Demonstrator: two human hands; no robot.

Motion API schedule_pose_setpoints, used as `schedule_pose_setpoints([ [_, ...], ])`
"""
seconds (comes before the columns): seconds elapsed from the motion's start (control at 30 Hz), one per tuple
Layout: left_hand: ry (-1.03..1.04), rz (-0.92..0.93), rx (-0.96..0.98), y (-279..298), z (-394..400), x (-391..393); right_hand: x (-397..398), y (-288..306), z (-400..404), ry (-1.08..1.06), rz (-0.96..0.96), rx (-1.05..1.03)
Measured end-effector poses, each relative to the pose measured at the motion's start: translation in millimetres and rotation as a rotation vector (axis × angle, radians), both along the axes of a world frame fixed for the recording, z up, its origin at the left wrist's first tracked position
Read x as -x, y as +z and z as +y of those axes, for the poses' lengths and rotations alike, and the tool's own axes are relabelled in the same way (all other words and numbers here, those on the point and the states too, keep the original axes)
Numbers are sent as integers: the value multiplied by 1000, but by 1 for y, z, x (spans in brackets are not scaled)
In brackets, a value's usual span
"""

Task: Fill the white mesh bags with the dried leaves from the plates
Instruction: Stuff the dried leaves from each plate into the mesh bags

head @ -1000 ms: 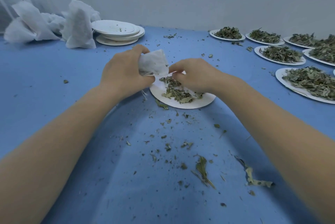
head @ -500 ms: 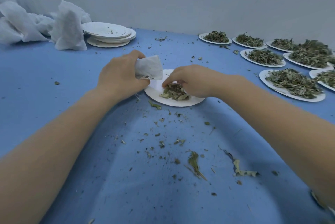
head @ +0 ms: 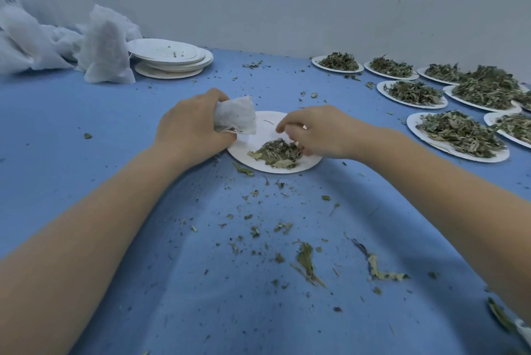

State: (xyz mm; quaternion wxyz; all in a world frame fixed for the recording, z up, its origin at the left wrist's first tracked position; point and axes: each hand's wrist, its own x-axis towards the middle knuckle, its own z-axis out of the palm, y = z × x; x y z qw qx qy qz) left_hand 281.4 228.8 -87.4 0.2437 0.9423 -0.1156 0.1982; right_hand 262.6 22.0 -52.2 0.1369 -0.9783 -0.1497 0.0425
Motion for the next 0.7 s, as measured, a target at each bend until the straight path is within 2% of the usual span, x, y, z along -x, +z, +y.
schedule_pose_setpoints([
  [0.17, 11, -3, -8, -1, 0, -1, 6, -7, 7, 26, 79, -2],
  [0.37, 8, -13, -15, -2, 1, -2, 3, -12, 16, 87, -66, -40],
  [0.7, 11, -12, -47, -2, 1, -2, -8, 2, 12, -5, -79, -258],
])
